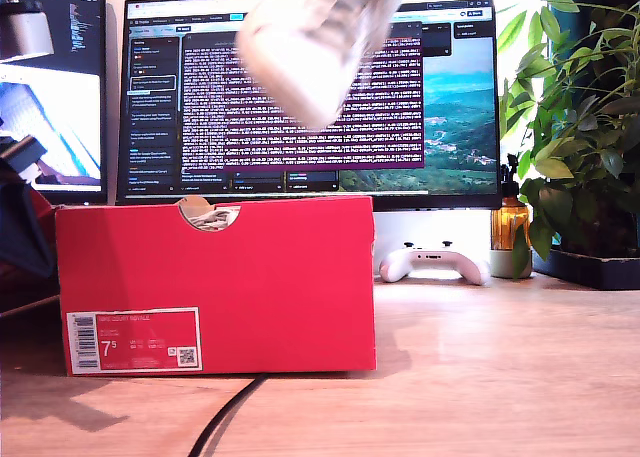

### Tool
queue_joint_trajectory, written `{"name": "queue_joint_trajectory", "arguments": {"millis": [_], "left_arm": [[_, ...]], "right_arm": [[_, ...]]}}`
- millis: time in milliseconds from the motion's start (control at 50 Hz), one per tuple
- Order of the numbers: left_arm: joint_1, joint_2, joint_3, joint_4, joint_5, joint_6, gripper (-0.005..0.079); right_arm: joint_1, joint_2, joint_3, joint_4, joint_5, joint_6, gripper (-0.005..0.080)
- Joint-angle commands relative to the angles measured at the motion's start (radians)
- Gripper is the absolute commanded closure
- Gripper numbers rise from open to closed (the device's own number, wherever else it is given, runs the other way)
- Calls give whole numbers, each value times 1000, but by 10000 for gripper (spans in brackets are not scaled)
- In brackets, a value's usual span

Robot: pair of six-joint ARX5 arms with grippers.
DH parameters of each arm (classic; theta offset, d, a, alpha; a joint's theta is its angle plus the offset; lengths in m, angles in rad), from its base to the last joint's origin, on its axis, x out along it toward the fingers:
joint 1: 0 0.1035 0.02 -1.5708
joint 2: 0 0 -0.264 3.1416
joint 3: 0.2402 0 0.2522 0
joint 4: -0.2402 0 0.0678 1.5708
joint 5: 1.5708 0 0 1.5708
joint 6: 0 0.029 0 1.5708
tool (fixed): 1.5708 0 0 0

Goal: Pack the white shoes by picking the first shoe and placing it inside the red shoebox, left side, then picking and rotating the second shoe and placing it in the shoebox

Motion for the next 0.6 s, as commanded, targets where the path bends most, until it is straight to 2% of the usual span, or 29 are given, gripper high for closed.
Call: {"name": "queue_joint_trajectory", "arguments": {"millis": [0, 580], "left_arm": [[-6, 4, 0, 8, 1, -2, 761], [-6, 4, 0, 8, 1, -2, 761]], "right_arm": [[6, 14, 28, 26, -8, 16, 764], [10, 172, 28, 26, -7, 20, 764]]}}
